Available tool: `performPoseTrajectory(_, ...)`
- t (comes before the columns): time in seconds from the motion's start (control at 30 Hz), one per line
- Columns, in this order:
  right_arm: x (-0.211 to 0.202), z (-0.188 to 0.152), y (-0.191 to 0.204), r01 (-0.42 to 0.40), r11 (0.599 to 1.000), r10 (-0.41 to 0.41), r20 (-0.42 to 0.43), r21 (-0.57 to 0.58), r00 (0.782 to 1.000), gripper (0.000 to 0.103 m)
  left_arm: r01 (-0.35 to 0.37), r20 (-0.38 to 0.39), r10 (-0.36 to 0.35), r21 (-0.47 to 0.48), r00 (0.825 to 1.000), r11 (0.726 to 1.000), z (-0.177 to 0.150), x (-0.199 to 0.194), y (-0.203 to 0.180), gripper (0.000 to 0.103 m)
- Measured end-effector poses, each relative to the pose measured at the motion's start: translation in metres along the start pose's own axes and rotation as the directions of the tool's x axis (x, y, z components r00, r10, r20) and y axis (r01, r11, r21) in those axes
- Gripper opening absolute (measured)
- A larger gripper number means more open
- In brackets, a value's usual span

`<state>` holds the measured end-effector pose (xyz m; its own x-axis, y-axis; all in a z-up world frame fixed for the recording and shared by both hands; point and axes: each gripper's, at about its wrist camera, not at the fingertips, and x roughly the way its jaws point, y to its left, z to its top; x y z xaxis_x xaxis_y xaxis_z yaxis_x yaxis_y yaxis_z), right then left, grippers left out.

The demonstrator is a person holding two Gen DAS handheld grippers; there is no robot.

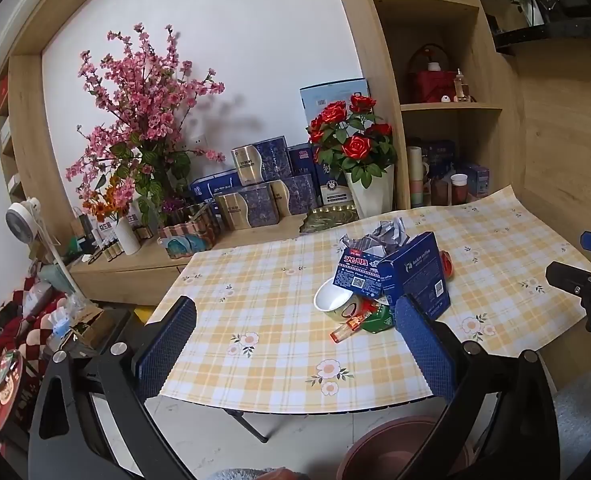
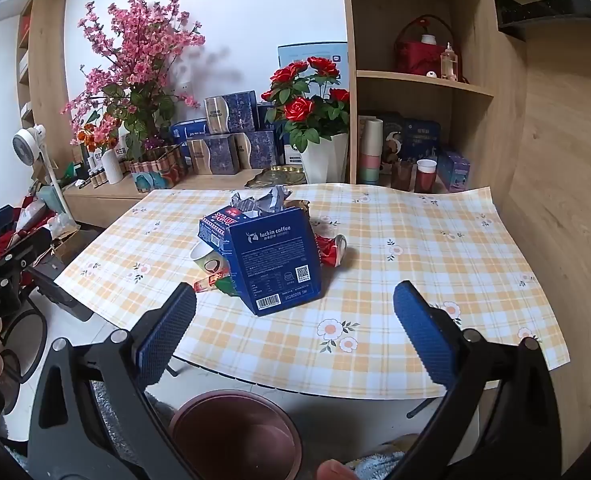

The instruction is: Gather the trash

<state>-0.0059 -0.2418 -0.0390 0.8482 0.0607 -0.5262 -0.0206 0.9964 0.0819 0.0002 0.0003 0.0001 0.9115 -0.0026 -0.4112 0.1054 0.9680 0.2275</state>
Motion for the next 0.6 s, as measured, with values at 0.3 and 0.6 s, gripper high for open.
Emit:
performPoseTrajectory(0.3,0.0011,-0.0002,0.0005,0.0,1.0,0.0,-0.004,-0.002,1.0,0.097,0.002,-0.003,-0.002,-0.001,1.0,1.0,0.0,0.0002,0.0,0.098)
performPoseTrajectory(0.6,0.0016,-0.0001,0.0002,0.003,1.0,-0.003,-0.003,-0.001,1.0,0.097,0.003,-0.004,-0.003,-0.002,1.0,1.0,0.0,0.0002,0.0001,0.098)
